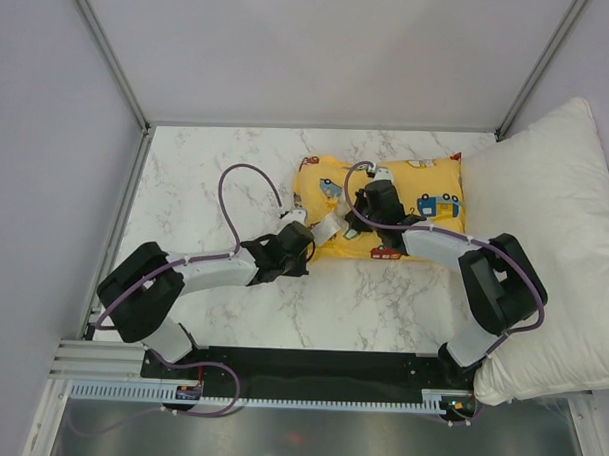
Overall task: Remove the pillowcase from the pillow
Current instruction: Expand the opening of the pillowcase
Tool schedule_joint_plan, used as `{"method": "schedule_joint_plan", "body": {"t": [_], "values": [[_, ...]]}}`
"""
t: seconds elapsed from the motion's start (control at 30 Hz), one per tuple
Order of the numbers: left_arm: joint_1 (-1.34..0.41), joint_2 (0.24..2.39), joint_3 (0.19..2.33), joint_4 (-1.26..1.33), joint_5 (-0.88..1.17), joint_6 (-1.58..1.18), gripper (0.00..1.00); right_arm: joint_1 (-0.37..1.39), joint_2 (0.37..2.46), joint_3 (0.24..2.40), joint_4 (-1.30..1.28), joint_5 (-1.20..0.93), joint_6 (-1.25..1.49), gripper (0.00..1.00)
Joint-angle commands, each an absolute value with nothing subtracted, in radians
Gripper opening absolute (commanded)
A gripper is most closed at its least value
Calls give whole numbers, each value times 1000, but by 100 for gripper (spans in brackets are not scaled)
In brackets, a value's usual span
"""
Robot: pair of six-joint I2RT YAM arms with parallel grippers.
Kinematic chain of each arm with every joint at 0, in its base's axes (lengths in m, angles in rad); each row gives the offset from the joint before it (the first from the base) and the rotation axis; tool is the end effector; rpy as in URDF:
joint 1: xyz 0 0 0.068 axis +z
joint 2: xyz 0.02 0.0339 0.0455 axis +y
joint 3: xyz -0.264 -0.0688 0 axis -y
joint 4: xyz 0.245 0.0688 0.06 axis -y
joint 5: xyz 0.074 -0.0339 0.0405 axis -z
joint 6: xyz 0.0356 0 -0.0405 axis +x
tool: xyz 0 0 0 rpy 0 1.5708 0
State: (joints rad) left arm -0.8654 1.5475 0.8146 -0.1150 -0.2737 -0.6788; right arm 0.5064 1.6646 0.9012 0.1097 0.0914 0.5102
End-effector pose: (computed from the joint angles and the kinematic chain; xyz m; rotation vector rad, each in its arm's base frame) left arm 0.2068 -0.2280 0.1769 0.0997 2.4131 -0.3982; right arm 0.3077 0.1670 0.1837 0.0553 2.2594 0.4526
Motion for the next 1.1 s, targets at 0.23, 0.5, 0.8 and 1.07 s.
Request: {"method": "schedule_joint_plan", "body": {"t": [0.23,0.5,0.8,1.07], "values": [[-877,1533,882,-110,-261,-681,2,446,1652,805,-89,353,400,0],[-999,1462,1097,-337,-531,-797,53,495,1623,815,-80,342,413,0],[-1031,1709,1384,-589,-673,-908,100,578,1629,824,23,308,465,0],[-1022,1723,1313,-632,-738,-1095,100,581,1600,785,78,259,468,0]]}}
